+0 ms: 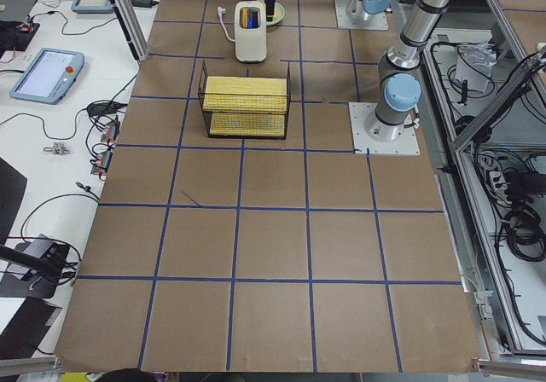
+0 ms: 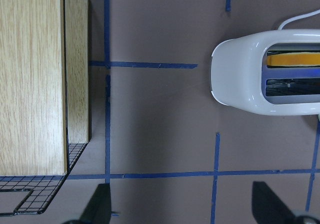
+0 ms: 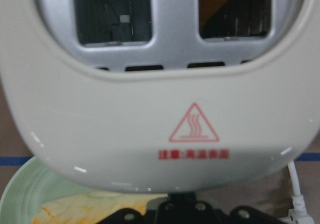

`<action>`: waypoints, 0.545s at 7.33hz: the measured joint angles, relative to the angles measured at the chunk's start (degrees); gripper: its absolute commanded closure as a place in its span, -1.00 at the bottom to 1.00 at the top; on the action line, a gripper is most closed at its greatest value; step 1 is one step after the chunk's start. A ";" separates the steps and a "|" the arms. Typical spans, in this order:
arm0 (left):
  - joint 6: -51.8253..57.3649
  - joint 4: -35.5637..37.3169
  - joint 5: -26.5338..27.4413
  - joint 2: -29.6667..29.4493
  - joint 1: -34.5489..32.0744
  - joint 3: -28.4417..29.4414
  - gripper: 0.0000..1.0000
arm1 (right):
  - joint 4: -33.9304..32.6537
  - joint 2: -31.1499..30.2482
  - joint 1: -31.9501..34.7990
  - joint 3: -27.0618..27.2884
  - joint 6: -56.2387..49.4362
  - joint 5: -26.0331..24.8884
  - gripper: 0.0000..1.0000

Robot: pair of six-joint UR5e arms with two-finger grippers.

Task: Press toaster with right arm
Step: 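Press the toaster lever down with the right gripper, then lift the right gripper up and away from the toaster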

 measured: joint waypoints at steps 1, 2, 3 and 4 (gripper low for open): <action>0.00 0.00 0.00 0.00 0.00 0.00 -1.00 | -0.23 0.26 -0.01 0.16 -0.41 0.06 0.91; 0.00 0.00 0.00 0.00 0.00 0.00 -1.00 | -0.42 0.50 0.01 0.32 -0.65 0.09 0.91; 0.00 0.00 0.00 0.00 0.00 0.00 -1.00 | -0.63 0.63 0.03 0.39 -0.81 0.12 0.91; 0.00 0.00 0.00 0.00 0.00 0.00 -1.00 | -0.72 0.66 0.03 0.42 -0.94 0.13 0.91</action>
